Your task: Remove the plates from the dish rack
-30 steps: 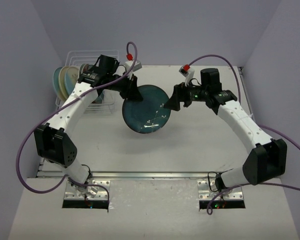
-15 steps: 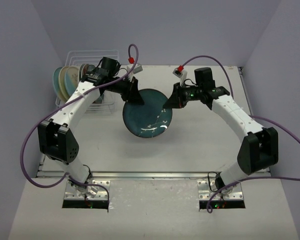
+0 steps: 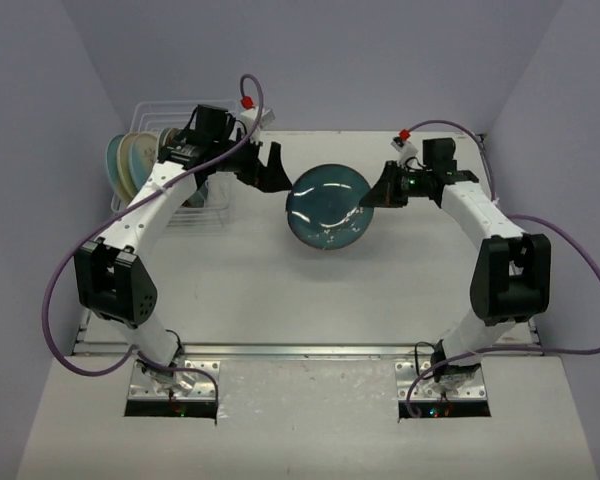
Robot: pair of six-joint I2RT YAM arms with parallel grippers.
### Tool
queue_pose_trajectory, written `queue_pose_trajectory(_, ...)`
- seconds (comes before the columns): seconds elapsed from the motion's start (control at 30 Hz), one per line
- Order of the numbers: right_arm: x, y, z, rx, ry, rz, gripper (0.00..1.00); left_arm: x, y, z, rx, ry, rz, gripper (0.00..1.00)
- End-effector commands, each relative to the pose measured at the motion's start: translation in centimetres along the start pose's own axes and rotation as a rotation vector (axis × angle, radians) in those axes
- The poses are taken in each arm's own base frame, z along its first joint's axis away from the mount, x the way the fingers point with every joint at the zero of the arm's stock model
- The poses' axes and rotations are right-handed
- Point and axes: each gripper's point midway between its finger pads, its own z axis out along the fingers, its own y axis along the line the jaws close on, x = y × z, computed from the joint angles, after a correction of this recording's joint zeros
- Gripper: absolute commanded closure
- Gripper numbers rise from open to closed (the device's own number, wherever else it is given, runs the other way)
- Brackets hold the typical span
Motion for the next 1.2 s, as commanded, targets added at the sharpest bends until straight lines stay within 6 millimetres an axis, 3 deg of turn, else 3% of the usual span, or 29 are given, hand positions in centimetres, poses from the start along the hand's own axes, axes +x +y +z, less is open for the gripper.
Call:
queue_pose_trajectory(0.0, -5.8, -5.6, -3.4, 0.099, -0.225, 0.161, 1.0, -6.6, 4.4, -5.5, -0.278, -0.264, -0.026, 0.0)
queue_pose_trajectory(0.03, -5.9, -6.6, -3.3, 0.113, -0.229, 0.205, 1.0, -7.0, 4.7, -6.3, -0.309, -0.286, -0.025, 0.0)
queue_pose_trajectory(0.13, -7.4, -13.2, -4.8, 0.202, -0.324, 0.384, 1.0, -8.5, 6.3, -9.1, -0.439, -0.39, -0.014, 0.0)
queue_pose_trajectory(0.27, -10.0, -19.3, -6.9, 0.253, -0.462, 0.481, 1.0, -8.4, 7.4, -10.5, -0.542, -0.436, 0.007, 0.0)
queue_pose_trajectory(0.43, -11.8, -24.5, -8.1, 0.302, -0.574, 0.568, 1.0, -6.8, 9.6, -11.0, -0.66, -0.387, -0.01, 0.0)
queue_pose_trajectory(0.53, -12.1, -27.0, -7.2, 0.296, -0.579, 0.609, 1.0, -5.9, 10.3, -11.3, -0.702, -0.361, 0.001, 0.0)
queue_pose_trajectory(0.6, -12.8, -27.8, -6.8, 0.293, -0.584, 0.624, 1.0, -5.4, 10.8, -11.7, -0.741, -0.347, -0.001, 0.0)
queue_pose_trajectory(0.8, -11.8, -30.4, -5.9, 0.34, -0.588, 0.701, 0.97, -4.5, 13.7, -13.8, -0.932, -0.331, -0.048, 0.02)
queue_pose_trajectory(0.93, -11.4, -31.3, -5.7, 0.377, -0.564, 0.692, 0.7, -4.0, 14.5, -14.2, -0.978, -0.31, -0.07, 0.02)
queue_pose_trajectory(1.0, -10.9, -31.2, -5.8, 0.396, -0.543, 0.698, 0.5, -3.9, 14.9, -14.7, -1.015, -0.307, -0.078, 0.02)
queue_pose_trajectory(1.17, -10.7, -29.9, -7.4, 0.461, -0.522, 0.677, 0.26, -3.3, 17.1, -15.7, -1.141, -0.263, -0.087, 0.05)
